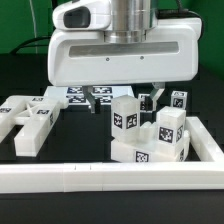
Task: Assemble chair
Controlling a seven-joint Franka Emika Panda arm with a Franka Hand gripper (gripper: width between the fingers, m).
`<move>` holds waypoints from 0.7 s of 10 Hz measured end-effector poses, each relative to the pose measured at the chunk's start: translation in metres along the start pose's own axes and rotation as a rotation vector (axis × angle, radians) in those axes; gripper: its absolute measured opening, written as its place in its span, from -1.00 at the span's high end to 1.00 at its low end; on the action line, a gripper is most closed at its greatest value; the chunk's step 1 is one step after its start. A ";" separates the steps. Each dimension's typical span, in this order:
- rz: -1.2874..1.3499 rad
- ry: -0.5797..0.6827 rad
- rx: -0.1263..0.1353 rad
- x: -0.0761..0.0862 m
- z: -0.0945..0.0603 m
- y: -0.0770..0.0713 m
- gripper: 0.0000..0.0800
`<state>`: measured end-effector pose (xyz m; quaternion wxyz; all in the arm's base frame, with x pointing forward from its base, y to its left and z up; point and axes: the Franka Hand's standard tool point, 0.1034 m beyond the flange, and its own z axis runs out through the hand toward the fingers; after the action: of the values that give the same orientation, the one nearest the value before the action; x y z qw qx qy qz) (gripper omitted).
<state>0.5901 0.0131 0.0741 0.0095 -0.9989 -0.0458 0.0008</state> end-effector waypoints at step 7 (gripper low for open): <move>-0.352 -0.013 -0.028 -0.001 0.001 0.004 -0.07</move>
Offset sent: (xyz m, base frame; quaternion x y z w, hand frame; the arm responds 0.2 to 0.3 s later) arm 0.0027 0.0011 0.0022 -0.0161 -0.0026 -0.2253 0.9741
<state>0.5895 0.0093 0.0734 -0.0048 -0.9754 -0.2203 0.0049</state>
